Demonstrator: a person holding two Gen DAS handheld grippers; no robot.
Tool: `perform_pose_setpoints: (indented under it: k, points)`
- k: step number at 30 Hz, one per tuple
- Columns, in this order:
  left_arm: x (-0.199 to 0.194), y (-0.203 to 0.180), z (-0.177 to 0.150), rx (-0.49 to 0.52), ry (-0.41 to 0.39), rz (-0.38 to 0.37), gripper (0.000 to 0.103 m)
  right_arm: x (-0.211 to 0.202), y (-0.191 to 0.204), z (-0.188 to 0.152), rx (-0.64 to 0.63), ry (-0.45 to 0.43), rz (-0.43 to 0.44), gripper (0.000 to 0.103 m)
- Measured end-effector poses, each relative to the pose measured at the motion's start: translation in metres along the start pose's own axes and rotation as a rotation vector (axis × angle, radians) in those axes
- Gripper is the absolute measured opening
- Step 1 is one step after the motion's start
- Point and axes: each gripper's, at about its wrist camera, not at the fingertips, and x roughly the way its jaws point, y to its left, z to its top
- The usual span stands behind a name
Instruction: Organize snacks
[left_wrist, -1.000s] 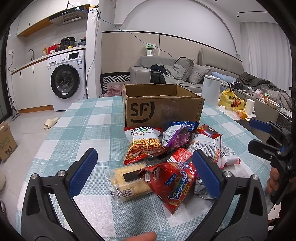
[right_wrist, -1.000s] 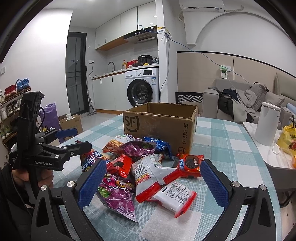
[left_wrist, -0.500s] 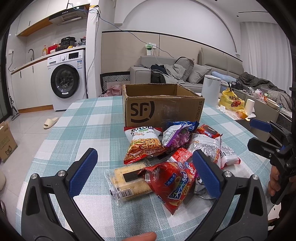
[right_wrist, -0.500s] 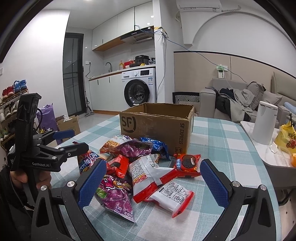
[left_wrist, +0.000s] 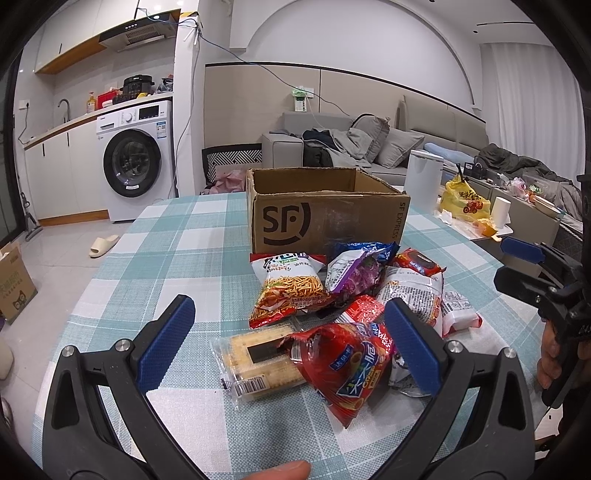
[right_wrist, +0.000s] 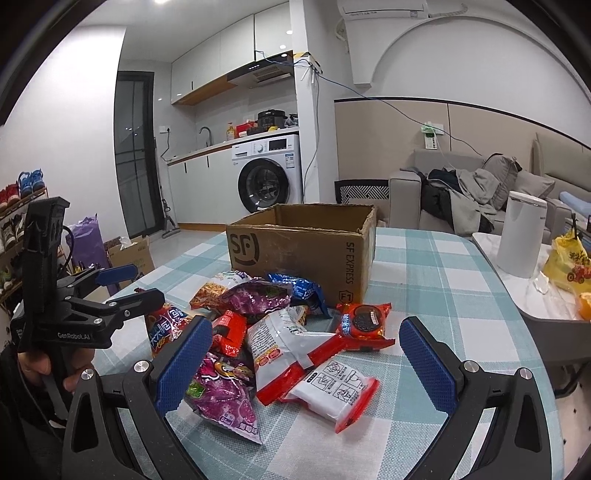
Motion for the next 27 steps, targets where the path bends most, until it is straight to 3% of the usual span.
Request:
perform_pose_setpoints:
  k: [21, 27]
  points:
    - [0.0, 0.0, -0.001, 0.032, -0.002, -0.001, 0.102, 0.003, 0.001, 0.001, -0.006, 0.013, -0.034, 0.103]
    - [0.006, -0.001, -0.001, 0.03, 0.042, -0.028, 0.102, 0.009, 0.001, -0.002, 0.012, 0.075, -0.011, 0.103]
